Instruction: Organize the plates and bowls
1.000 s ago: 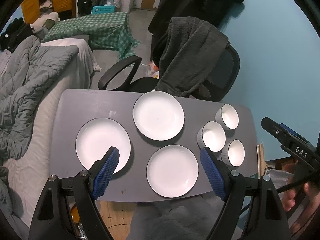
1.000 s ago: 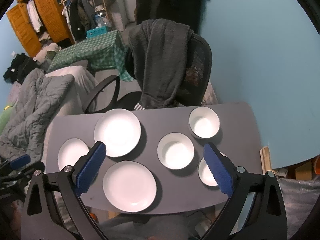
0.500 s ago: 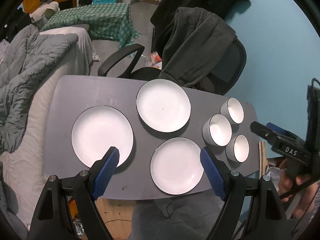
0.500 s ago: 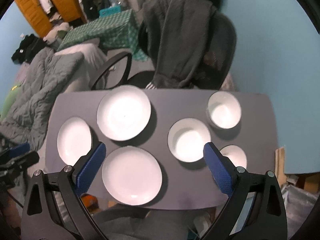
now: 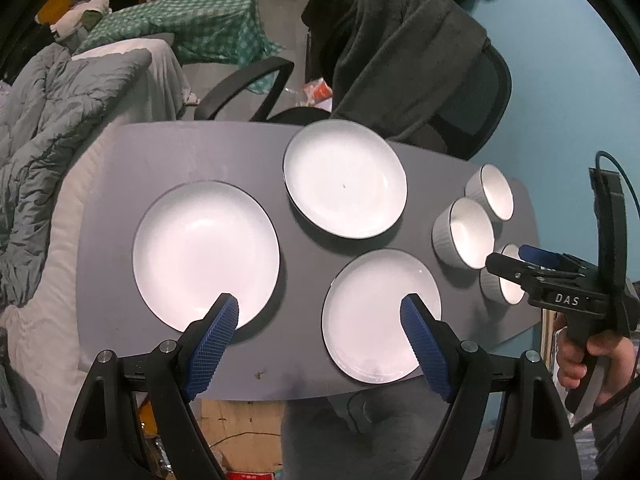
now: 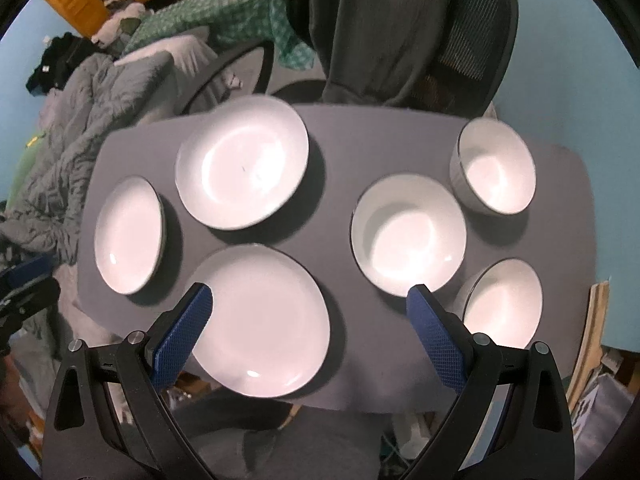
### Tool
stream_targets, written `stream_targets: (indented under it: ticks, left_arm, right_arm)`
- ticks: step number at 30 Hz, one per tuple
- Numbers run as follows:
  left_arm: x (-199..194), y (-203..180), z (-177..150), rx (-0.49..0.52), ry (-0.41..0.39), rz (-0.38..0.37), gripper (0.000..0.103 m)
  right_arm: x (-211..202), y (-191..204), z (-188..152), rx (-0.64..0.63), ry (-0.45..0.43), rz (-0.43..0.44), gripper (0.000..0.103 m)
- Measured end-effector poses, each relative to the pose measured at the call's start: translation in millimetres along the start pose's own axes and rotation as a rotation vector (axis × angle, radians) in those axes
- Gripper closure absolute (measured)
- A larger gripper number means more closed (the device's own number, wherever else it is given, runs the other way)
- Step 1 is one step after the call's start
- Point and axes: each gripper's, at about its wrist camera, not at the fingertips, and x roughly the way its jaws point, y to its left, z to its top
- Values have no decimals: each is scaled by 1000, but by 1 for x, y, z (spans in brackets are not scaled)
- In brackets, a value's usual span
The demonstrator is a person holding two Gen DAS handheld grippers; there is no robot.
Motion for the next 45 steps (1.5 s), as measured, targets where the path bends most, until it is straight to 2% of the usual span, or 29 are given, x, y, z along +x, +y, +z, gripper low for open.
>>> stream_targets:
  ticks: [11, 23, 31, 39, 45]
  left_arm:
    - [44, -13, -13, 50, 72, -1, 19]
    - [92, -20, -24, 87, 160, 9, 19]
    - [118, -22, -34, 52, 201, -7, 19]
    - [145, -21, -41, 39, 235, 6, 19]
    - [153, -13, -43, -34, 259, -28, 19]
  right_arm:
    - [45, -8, -22, 26, 115, -2, 6]
    - [82, -21, -39, 51, 199, 20, 6]
    - [96, -32, -45, 82, 237, 14, 6]
    - [107, -24, -49, 82, 257, 20, 13]
    - [109, -29, -52, 71, 269, 25, 16]
